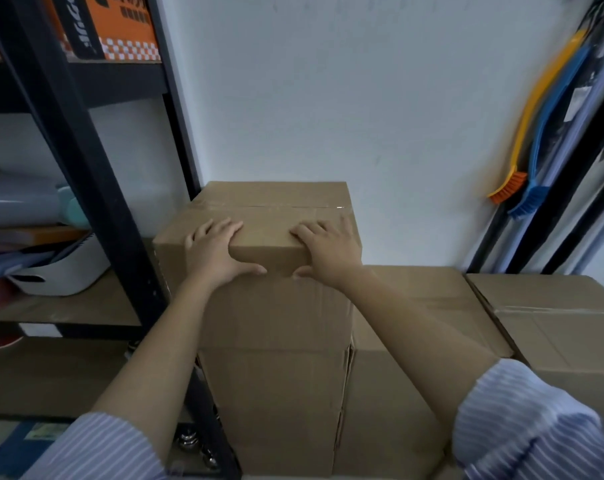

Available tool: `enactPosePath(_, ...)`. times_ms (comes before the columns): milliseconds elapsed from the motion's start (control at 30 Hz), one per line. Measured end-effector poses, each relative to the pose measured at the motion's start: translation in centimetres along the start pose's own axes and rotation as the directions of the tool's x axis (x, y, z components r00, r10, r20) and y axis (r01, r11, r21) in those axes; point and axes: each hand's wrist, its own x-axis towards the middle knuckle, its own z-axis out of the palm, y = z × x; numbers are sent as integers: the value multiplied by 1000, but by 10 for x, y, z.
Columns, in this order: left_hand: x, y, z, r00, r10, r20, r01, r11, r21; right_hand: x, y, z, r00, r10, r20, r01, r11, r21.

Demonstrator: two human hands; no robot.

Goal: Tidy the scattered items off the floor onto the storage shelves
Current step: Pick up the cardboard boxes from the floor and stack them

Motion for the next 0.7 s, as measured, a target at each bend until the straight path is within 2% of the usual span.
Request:
enactPosePath(133,-28,7,16,994,-21,-103,21,1000,1,-11,-21,0,986,167,-23,-167,986,3)
enactPosePath(233,-62,12,22,998,-7,-57,-8,967,-253,-19,-29,5,979,202,-15,-201,978,56)
enactPosePath(300,-86,9,22,994,-76,-79,45,939,-342,-20,-23,8,983,179,-49,-175,982,78)
enactPosePath(400,-125,-13,20,951,-243,-190,170,928,-332,-25,-20,14,966,173,-194,-128,966,223)
enactPosePath(467,-152,-32,16,926,-315,-207,228,905,-358,-29,-32,18,915,197,-352,-57,927,371)
enactPosePath(567,-193,-58,8,894,-395,-212,291,870,-398,-32,-75,24,855,125,-503,161,858,488)
enactPosePath(700,-255,-93,1,852,-467,-235,371,857,-356,-51,-150,36,894,-26,-447,362,630,688)
